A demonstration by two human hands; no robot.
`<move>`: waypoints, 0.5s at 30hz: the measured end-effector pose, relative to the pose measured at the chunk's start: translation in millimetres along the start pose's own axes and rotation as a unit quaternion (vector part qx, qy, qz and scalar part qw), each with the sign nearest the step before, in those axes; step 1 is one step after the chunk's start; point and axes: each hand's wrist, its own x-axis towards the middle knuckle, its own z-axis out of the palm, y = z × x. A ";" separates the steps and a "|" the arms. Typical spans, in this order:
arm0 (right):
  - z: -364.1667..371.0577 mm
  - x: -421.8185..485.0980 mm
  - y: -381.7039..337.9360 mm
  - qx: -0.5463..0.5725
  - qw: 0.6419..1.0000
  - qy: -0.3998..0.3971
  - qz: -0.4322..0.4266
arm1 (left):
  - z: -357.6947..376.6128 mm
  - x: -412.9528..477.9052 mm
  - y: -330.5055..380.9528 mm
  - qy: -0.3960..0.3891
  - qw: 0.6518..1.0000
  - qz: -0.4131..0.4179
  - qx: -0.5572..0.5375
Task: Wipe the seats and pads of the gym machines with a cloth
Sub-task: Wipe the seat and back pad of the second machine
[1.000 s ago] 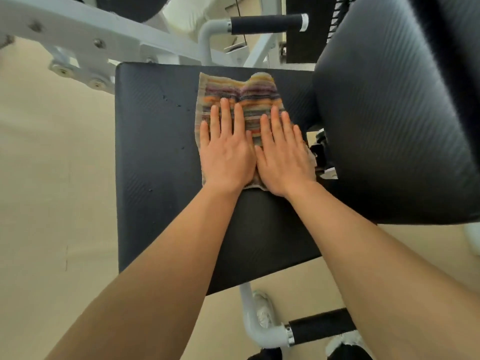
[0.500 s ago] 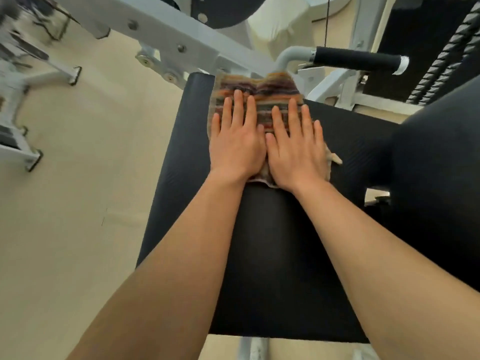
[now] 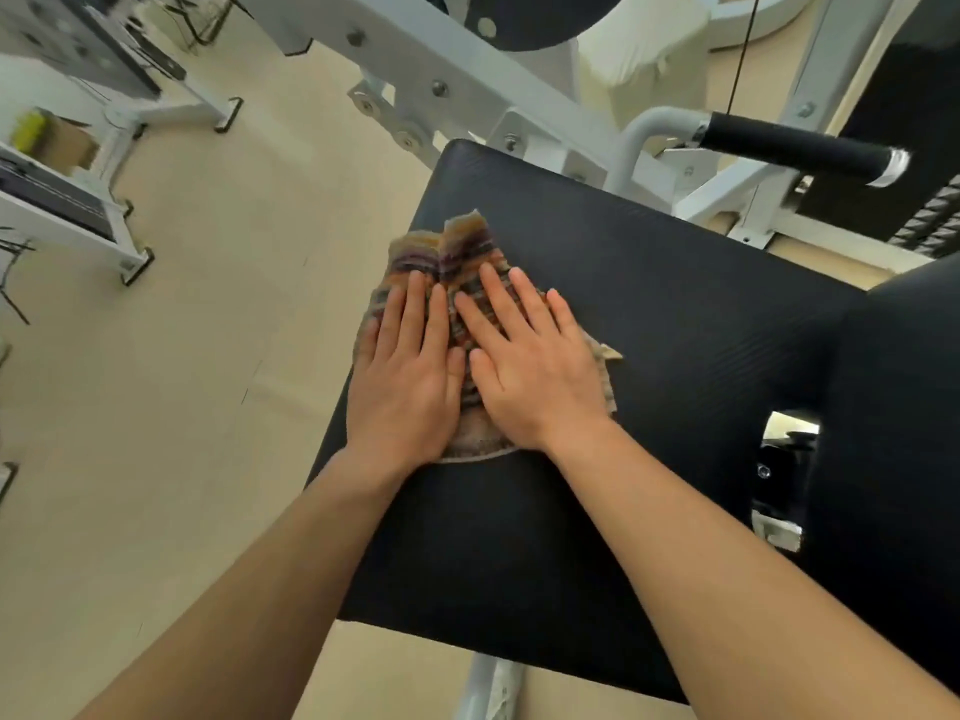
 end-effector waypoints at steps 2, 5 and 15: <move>-10.6 41.6 14.8 -0.015 1.000 -0.007 0.026 | -7.3 51.3 3.5 0.009 0.999 -0.003 -0.032; -12.7 66.3 23.6 -0.035 0.997 -0.001 0.062 | -11.2 86.5 7.9 -0.008 0.999 -0.004 -0.049; 45.2 -130.7 -93.3 0.007 0.999 -0.030 -0.026 | 11.2 -168.0 -38.9 -0.026 0.999 -0.001 0.024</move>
